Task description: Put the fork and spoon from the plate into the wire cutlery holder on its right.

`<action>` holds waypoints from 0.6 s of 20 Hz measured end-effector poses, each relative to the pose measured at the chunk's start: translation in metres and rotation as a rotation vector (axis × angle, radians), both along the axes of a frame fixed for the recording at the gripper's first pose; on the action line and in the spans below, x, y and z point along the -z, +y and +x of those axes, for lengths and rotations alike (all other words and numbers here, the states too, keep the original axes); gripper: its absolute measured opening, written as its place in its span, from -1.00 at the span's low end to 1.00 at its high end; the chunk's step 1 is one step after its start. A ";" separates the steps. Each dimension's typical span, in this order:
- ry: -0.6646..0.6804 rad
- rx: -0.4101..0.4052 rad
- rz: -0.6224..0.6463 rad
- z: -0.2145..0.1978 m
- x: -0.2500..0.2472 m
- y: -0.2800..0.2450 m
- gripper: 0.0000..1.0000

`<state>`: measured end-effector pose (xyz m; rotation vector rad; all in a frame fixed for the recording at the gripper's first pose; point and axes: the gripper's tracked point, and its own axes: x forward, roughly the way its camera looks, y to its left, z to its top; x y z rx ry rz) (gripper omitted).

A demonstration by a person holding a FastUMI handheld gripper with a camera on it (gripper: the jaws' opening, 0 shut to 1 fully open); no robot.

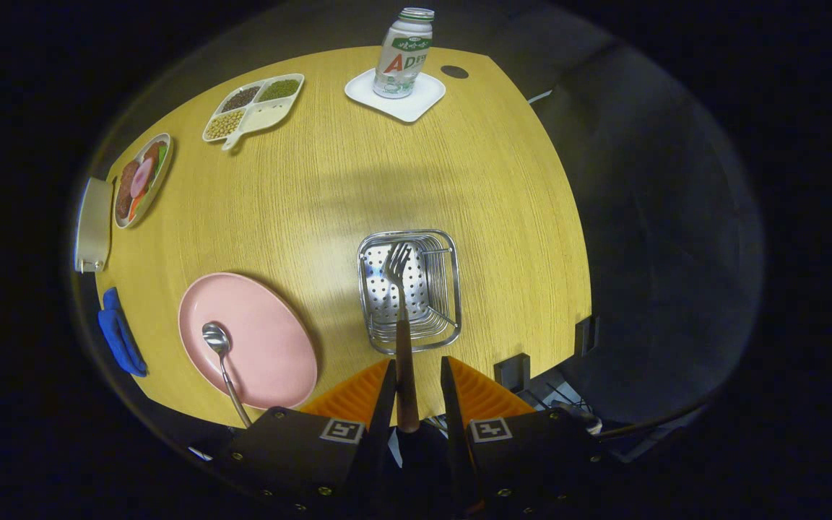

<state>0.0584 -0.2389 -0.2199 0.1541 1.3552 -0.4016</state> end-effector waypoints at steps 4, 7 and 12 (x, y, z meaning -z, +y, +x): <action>-0.050 0.003 -0.020 0.005 -0.011 0.004 -0.22; -0.096 0.026 -0.026 0.006 -0.023 0.010 -0.22; -0.148 0.071 -0.090 -0.011 -0.047 0.016 -0.22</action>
